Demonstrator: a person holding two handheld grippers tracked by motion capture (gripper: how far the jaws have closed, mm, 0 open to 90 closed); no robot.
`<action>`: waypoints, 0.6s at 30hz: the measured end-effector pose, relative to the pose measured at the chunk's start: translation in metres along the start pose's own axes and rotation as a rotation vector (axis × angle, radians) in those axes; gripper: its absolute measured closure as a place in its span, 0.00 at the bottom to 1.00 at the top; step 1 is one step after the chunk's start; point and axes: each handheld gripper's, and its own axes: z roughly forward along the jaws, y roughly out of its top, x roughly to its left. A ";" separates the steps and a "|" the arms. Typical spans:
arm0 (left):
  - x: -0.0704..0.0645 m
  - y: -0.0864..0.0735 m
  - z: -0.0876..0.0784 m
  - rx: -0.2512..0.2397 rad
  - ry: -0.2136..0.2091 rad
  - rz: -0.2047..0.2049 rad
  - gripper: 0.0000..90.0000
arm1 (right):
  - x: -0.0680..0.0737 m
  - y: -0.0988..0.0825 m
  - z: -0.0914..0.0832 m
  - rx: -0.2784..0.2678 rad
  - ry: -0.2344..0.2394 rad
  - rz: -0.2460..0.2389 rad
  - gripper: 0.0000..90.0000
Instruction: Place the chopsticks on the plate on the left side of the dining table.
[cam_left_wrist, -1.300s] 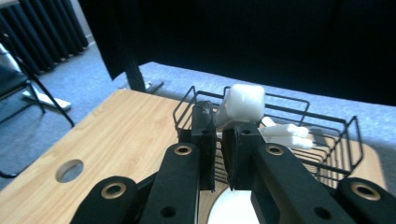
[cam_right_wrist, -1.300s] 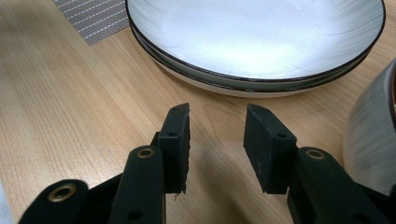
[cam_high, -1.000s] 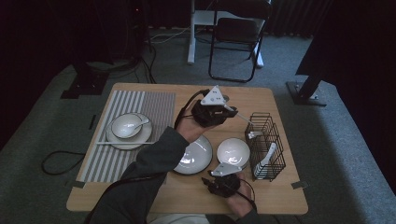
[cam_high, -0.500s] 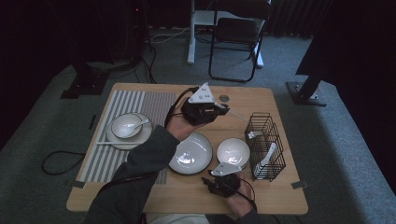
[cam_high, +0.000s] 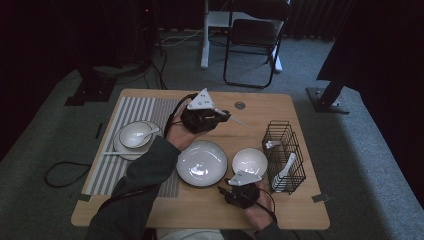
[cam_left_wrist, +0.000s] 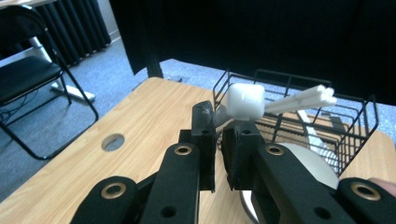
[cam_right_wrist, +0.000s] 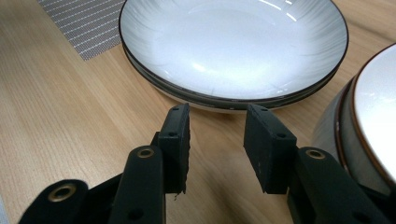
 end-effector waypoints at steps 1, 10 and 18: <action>0.002 -0.002 -0.002 0.001 0.002 -0.004 0.94 | 0.000 0.001 0.000 0.000 0.001 0.001 0.67; 0.014 -0.021 -0.015 -0.001 0.032 -0.054 0.94 | 0.000 0.012 -0.001 -0.005 0.003 -0.034 0.67; 0.020 -0.037 -0.026 -0.004 0.041 -0.086 0.94 | 0.003 0.019 -0.001 -0.016 0.016 -0.040 0.67</action>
